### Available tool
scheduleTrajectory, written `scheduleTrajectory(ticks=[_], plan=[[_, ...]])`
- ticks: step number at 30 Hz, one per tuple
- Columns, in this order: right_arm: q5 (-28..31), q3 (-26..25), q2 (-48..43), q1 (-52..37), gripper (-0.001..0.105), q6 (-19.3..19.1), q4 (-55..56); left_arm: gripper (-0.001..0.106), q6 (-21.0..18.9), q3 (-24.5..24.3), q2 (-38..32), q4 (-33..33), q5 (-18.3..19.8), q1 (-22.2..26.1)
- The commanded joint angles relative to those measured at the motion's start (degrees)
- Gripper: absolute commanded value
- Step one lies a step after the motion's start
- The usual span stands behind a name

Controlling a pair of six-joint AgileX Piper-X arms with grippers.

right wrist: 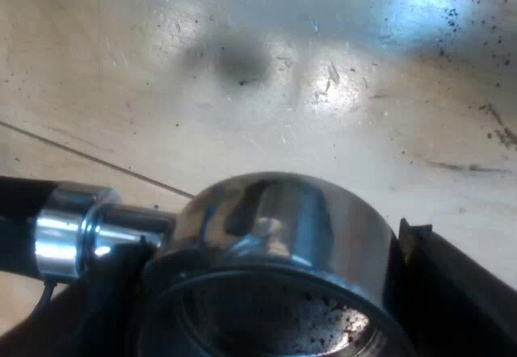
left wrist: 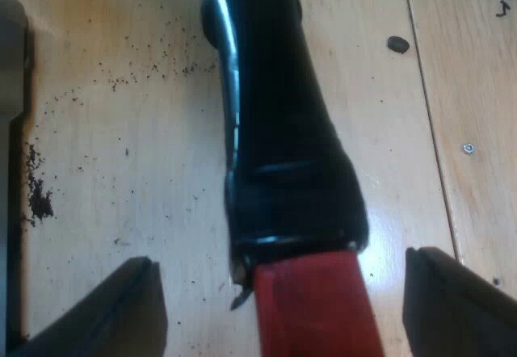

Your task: Put the handle in the coffee machine

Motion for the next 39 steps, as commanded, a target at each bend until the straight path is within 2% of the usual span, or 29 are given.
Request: scheduleTrajectory(ticks=[1, 4, 9, 14, 16, 20, 21, 27, 31, 34, 36, 37, 39], plan=[[-1.73, -0.98, -0.31, -0.19, 0.0, 0.22, -0.35, 0.062, 0.12, -0.19, -0.2, 0.64, -0.68, -0.22], [-1.73, -0.98, -0.31, -0.19, 0.0, 0.75, -0.35, 0.061, 0.48, -0.19, -0.2, 0.79, -0.93, -0.22], [-1.93, -0.98, -0.31, -0.19, 0.0, 1.06, -0.35, 0.042, 0.47, -0.19, -0.2, 0.59, -0.93, -0.22], [-1.93, -0.98, -0.31, -0.19, 0.0, 1.52, -0.35, 0.041, 0.98, -0.19, -0.2, 0.52, -0.93, -0.22], [-1.93, -0.98, -0.31, -0.19, 0.0, 1.5, -0.35, 0.037, 1.29, -0.19, -0.2, 0.36, -0.93, -0.22], [-1.69, -0.98, -0.31, -0.19, 0.0, 1.5, -0.35, 0.004, 2.08, -0.19, -0.2, 0.24, -0.93, -0.22], [-1.35, -0.98, -0.31, -0.19, 0.0, 1.5, -0.35, 0.0, 3.12, -0.19, -0.2, 0.4, -0.93, -0.22], [2.83, -0.98, -0.31, -0.19, 0.0, 1.5, -0.35, 0.0, 3.42, -0.19, -0.2, 0.46, -0.53, -0.22], [3.06, -0.98, -0.31, -0.19, 0.002, 1.5, -0.35, 0.0, 3.42, -0.19, -0.2, 0.46, -0.55, -0.22], [3.06, -0.98, -0.31, -0.19, 0.019, 1.5, -0.35, 0.0, 3.42, -0.19, -0.2, 0.46, -0.43, -0.22], [3.06, -0.98, -0.31, -0.19, 0.042, 1.5, -0.35, 0.0, 3.42, -0.19, -0.2, 0.46, 0.03, -0.22], [3.06, -0.98, -0.31, -0.19, 0.049, 1.5, -0.35, 0.0, 3.42, -0.19, -0.2, 0.46, 0.39, -0.22], [3.06, -0.98, -0.31, -0.19, 0.073, 1.5, -0.5, 0.0, 3.42, -0.19, -0.2, 0.46, 0.73, -0.22]])
